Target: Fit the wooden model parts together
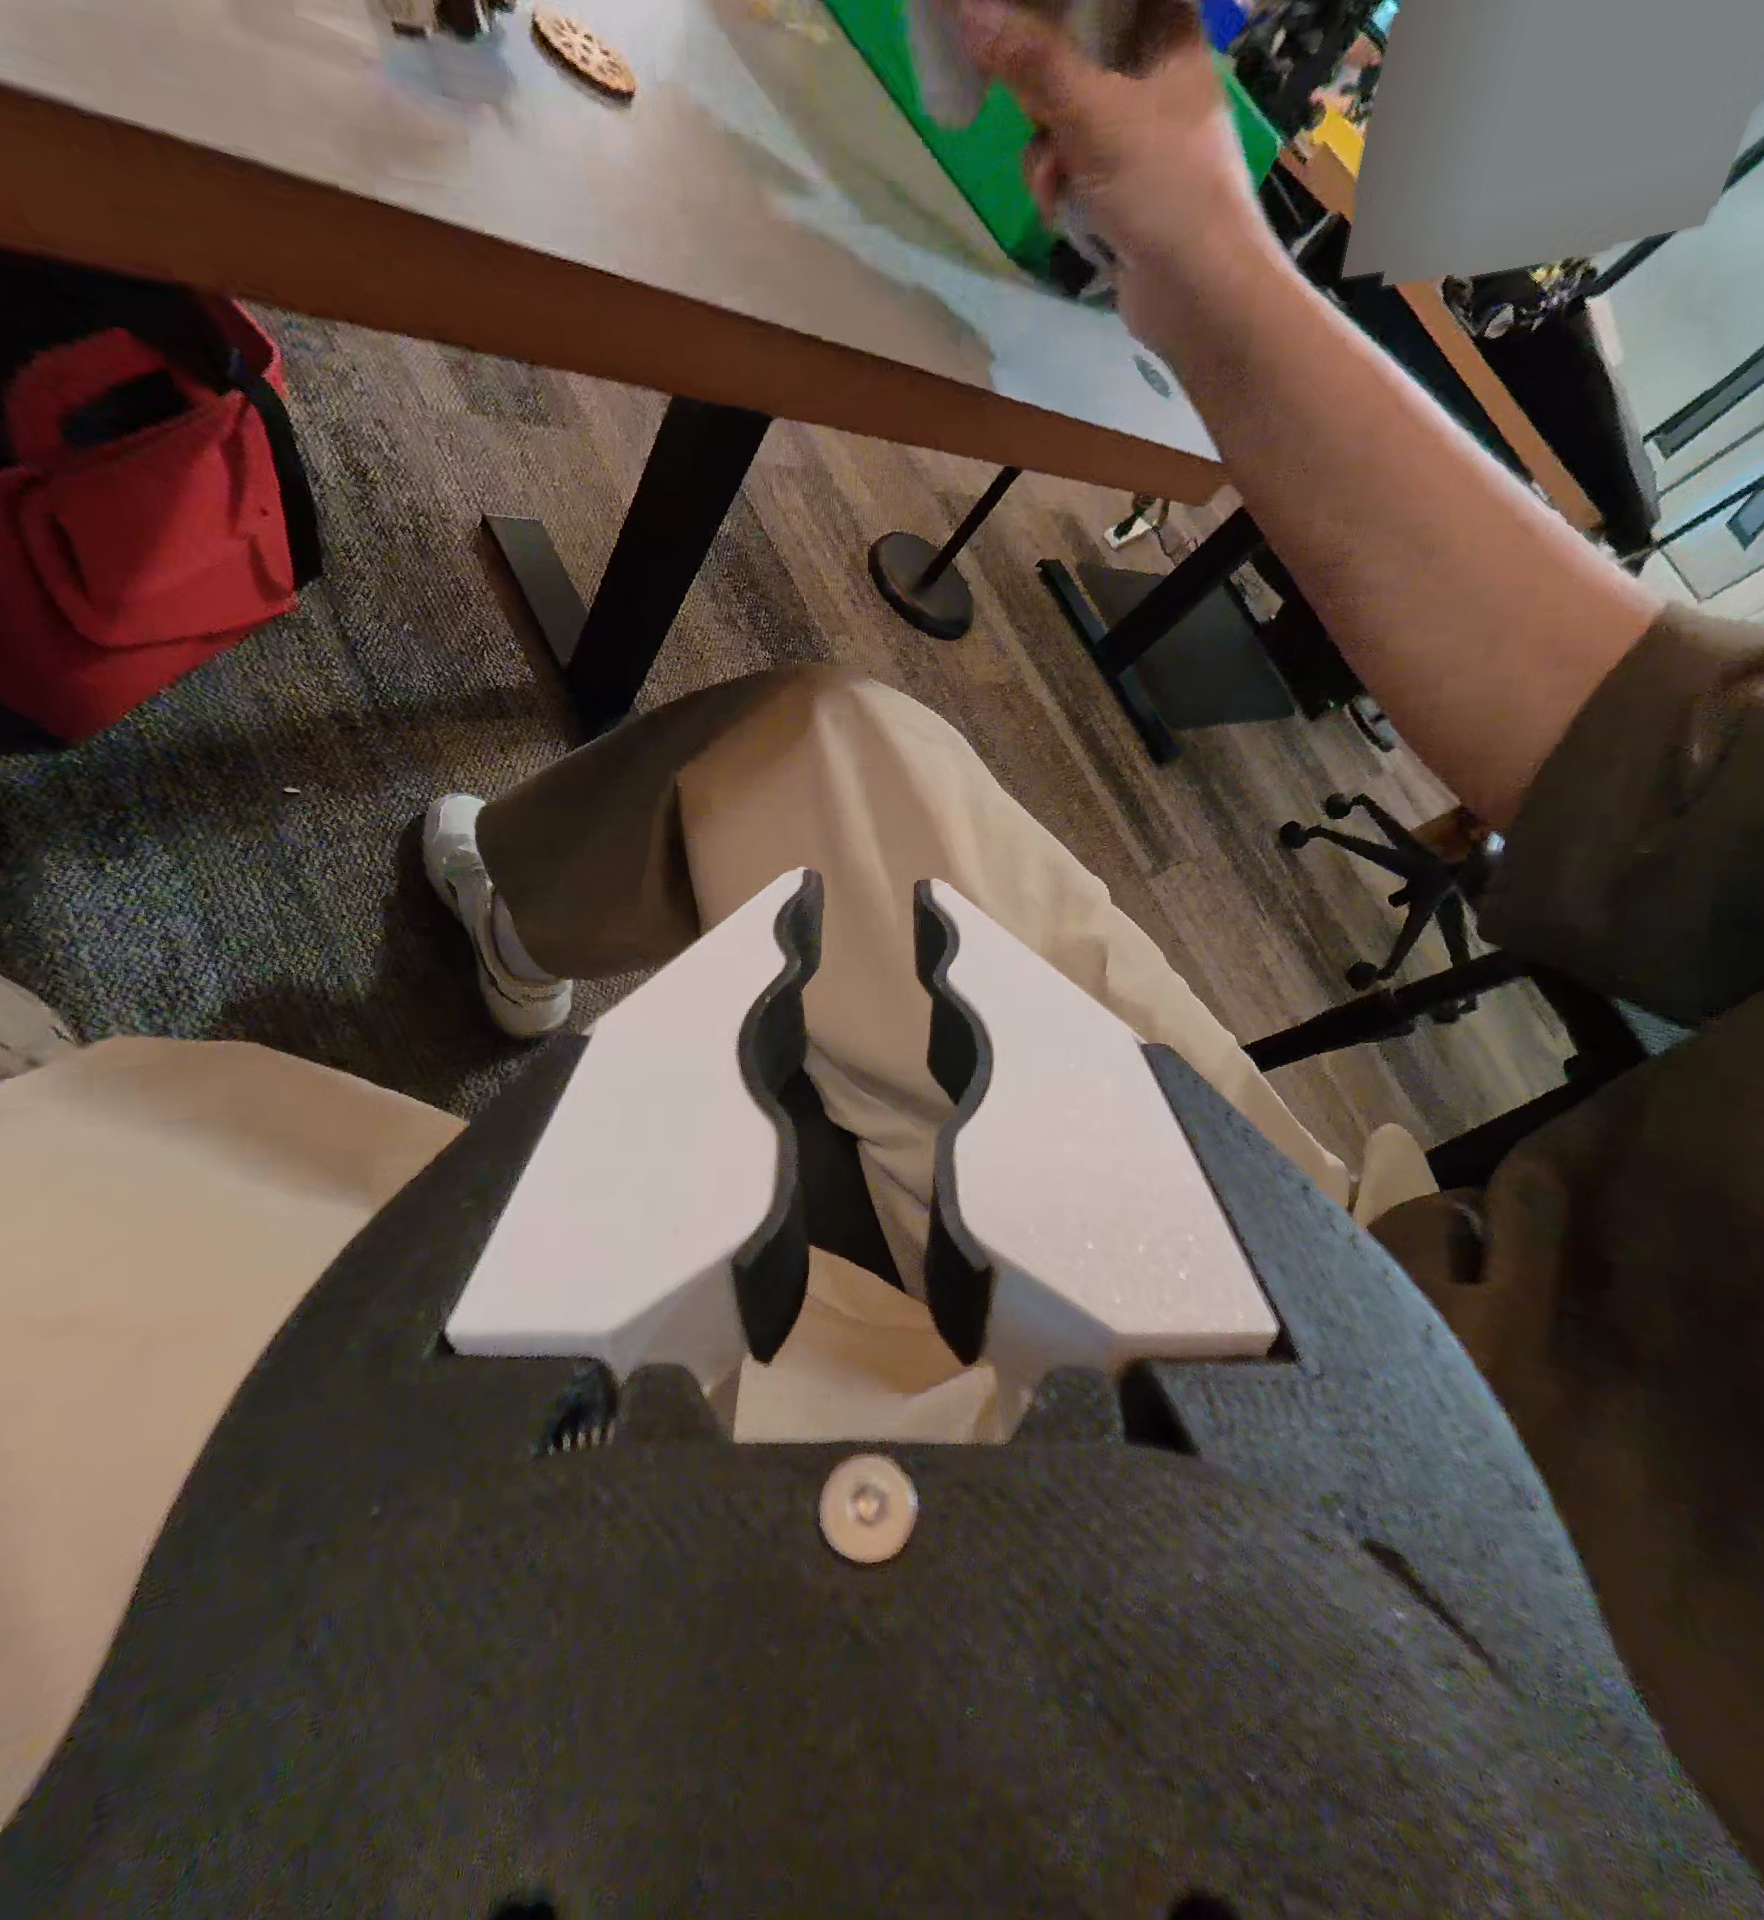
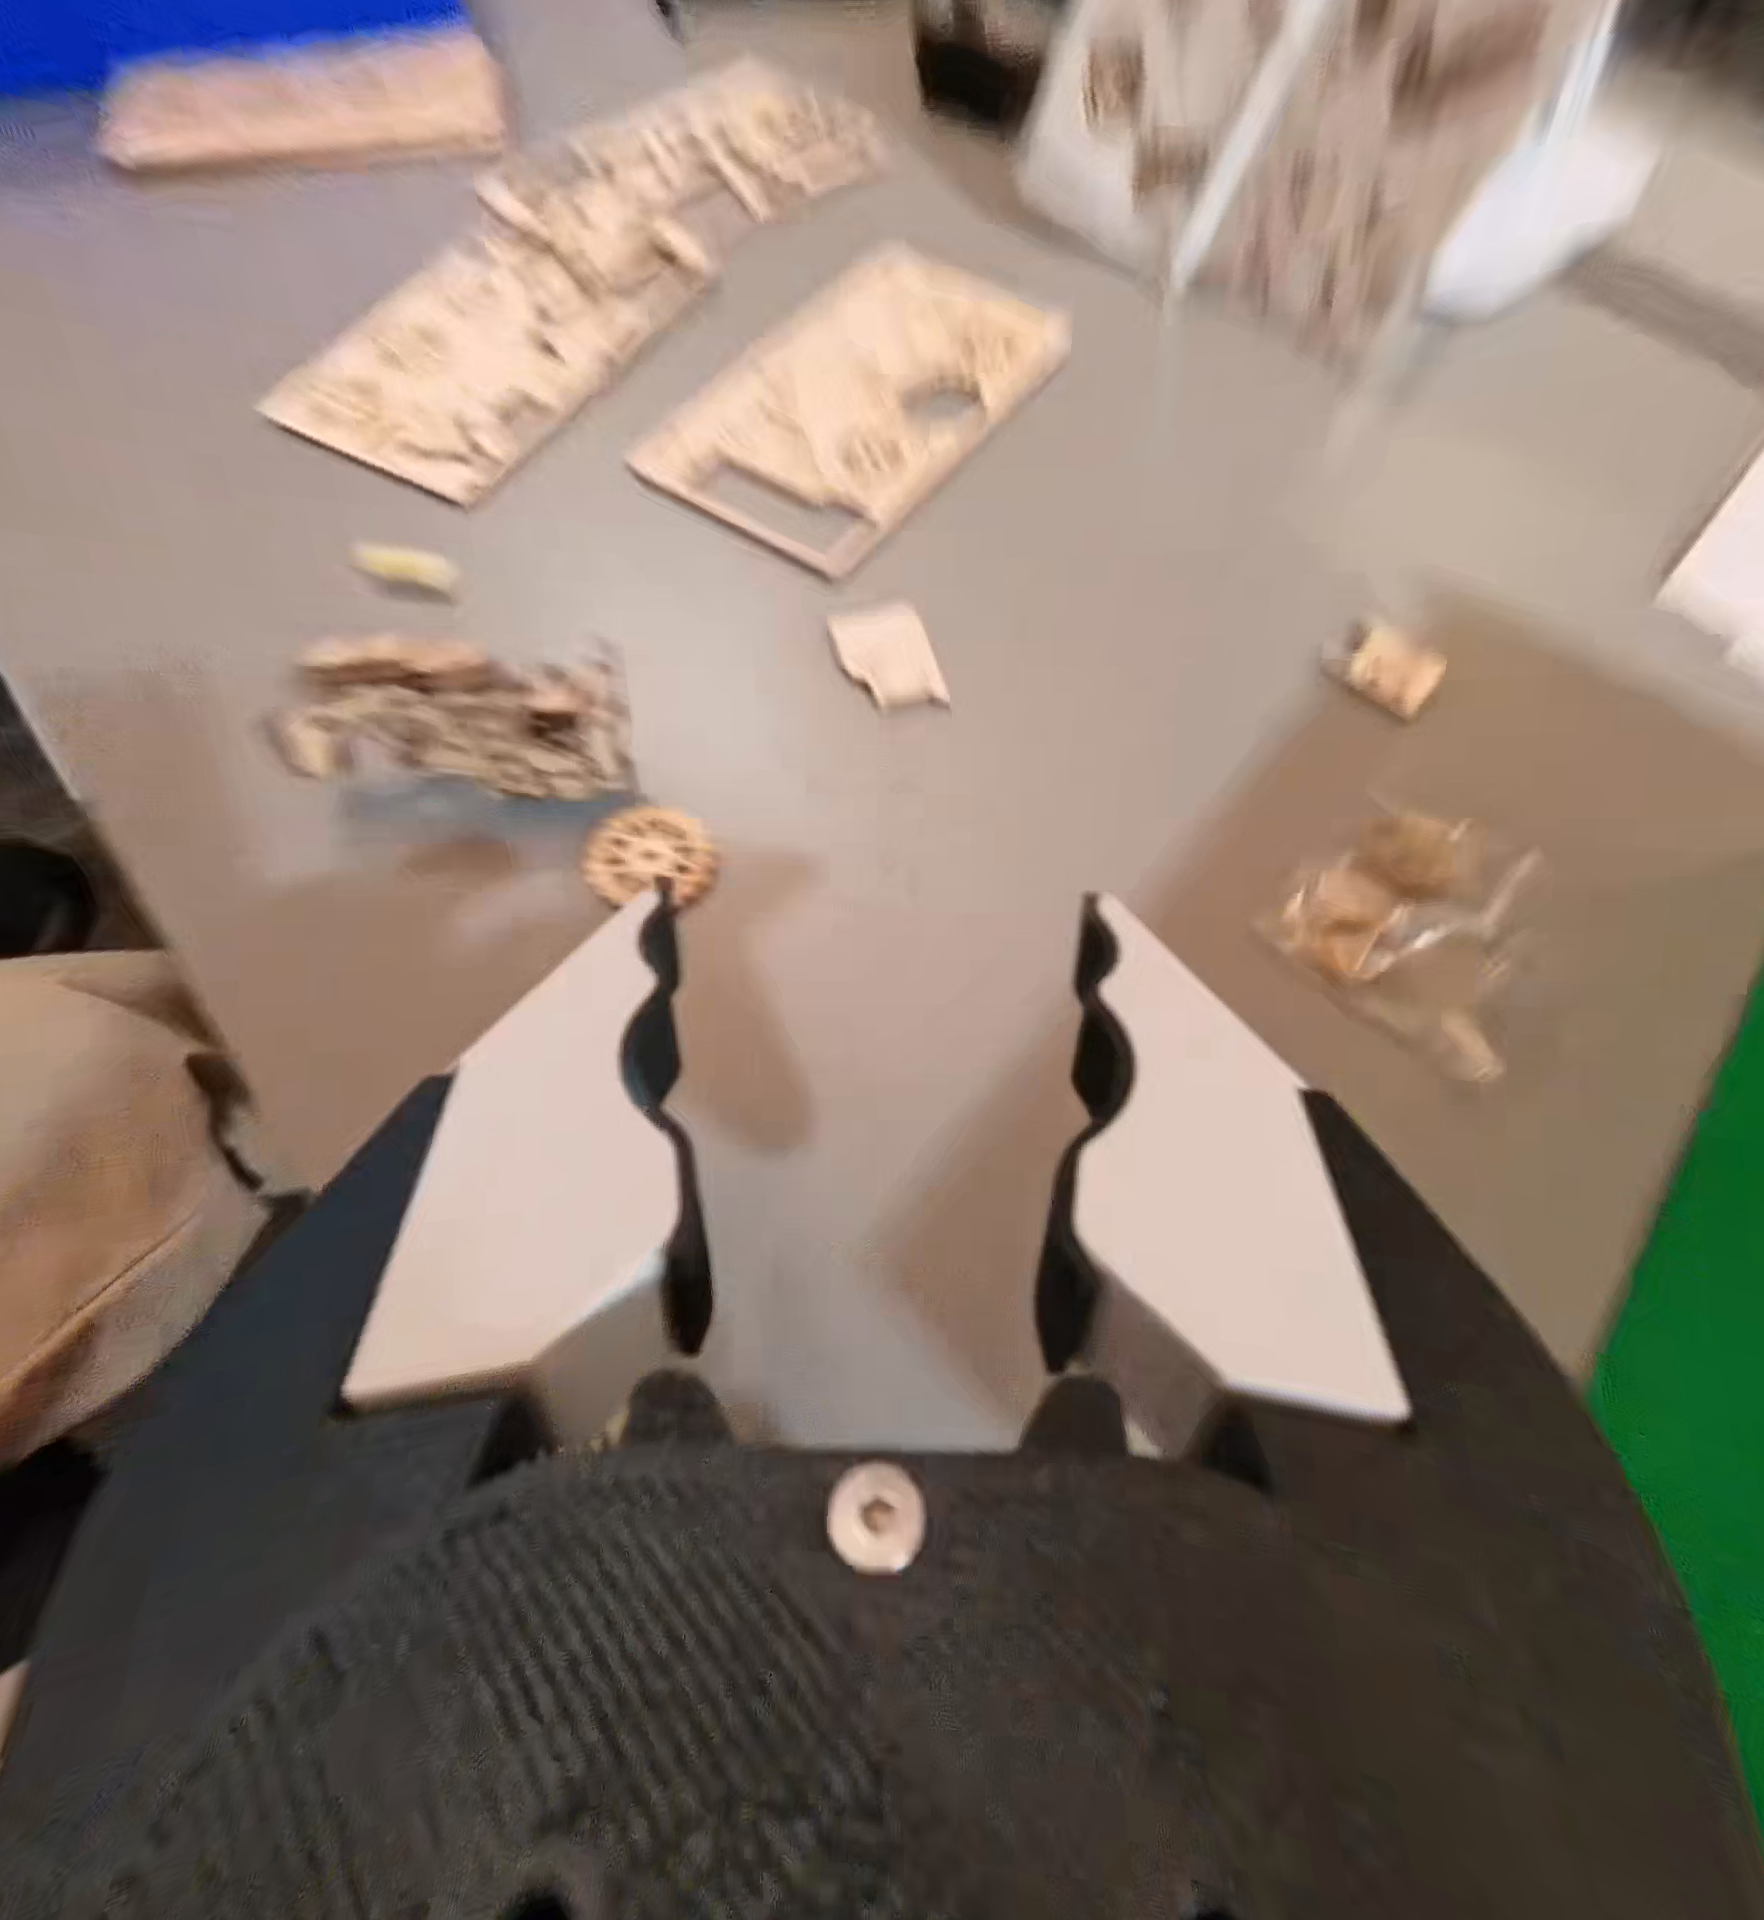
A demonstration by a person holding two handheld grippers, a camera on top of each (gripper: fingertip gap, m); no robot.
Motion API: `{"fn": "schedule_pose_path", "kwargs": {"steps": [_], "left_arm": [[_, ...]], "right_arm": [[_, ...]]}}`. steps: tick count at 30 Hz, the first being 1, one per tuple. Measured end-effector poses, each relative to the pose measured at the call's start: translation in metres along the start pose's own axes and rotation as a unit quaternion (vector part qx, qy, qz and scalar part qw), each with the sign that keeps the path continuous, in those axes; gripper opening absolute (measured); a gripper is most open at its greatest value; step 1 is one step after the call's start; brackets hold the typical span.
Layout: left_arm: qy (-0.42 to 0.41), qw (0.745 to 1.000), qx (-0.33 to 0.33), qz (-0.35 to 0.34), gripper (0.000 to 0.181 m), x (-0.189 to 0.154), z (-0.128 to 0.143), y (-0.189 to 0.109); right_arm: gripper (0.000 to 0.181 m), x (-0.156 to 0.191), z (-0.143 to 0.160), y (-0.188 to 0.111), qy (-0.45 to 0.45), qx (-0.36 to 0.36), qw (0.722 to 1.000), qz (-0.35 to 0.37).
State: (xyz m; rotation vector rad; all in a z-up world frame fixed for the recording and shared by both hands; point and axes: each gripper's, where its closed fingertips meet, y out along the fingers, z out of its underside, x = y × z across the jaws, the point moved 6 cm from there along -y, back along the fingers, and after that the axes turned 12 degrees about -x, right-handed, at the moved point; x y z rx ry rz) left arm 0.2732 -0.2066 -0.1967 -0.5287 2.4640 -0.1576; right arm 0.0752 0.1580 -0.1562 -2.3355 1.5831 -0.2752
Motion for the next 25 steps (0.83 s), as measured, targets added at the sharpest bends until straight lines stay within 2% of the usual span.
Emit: {"fn": "schedule_pose_path", "kwargs": {"steps": [2, 3, 5, 7, 9, 11, 12, 14, 16, 18, 20, 22, 25], "left_arm": [[-0.015, 1.0, -0.011, -0.007, 0.015, -0.003, 0.004, -0.007], [-0.03, 0.999, -0.017, -0.009, 0.015, -0.004, 0.006, -0.01], [-0.082, 0.996, -0.032, 0.005, 0.015, -0.005, 0.009, -0.014], [-0.116, 0.993, -0.022, 0.007, 0.016, 0.006, 0.014, -0.016], [-0.121, 0.993, -0.009, -0.01, 0.017, 0.028, 0.015, -0.017], [-0.116, 0.993, -0.01, -0.032, 0.018, 0.057, 0.012, -0.02], [-0.11, 0.993, -0.017, -0.045, 0.02, 0.076, 0.009, -0.022], [-0.105, 0.99, -0.055, -0.077, 0.019, 0.119, 0.005, -0.025], [-0.151, 0.977, -0.104, -0.105, 0.019, 0.166, 0.007, -0.028], [-0.217, 0.957, -0.156, -0.113, 0.019, 0.211, 0.015, -0.03], [-0.264, 0.935, -0.191, -0.137, 0.017, 0.256, 0.028, -0.032], [-0.297, 0.915, -0.205, -0.18, 0.01, 0.298, 0.047, -0.033], [-0.395, 0.875, -0.231, -0.16, 0.0, 0.339, 0.074, -0.026]], "right_arm": [[0.087, 0.042, -0.024, -0.034, -0.08, -0.063, 0.994, -0.029], [0.084, 0.073, -0.029, -0.048, -0.122, -0.083, 0.987, -0.068], [0.079, 0.138, -0.016, -0.066, -0.189, -0.098, 0.968, -0.135], [0.071, 0.2, 0.018, -0.069, -0.22, -0.119, 0.95, -0.186], [0.059, 0.253, 0.065, -0.057, -0.228, -0.131, 0.932, -0.25], [0.047, 0.288, 0.118, -0.025, -0.218, -0.098, 0.921, -0.309], [0.041, 0.295, 0.144, 0.001, -0.201, -0.067, 0.922, -0.324], [0.029, 0.291, 0.188, 0.067, -0.127, -0.01, 0.942, -0.311], [0.022, 0.27, 0.235, 0.145, -0.062, 0.037, 0.955, -0.288], [0.015, 0.23, 0.29, 0.225, -0.057, 0.064, 0.969, -0.232], [0.01, 0.176, 0.345, 0.29, -0.1, 0.064, 0.976, -0.183], [0.0, 0.108, 0.409, 0.336, -0.132, 0.097, 0.98, -0.11], [0.0, 0.028, 0.49, 0.373, -0.082, 0.18, 0.978, -0.06]]}}
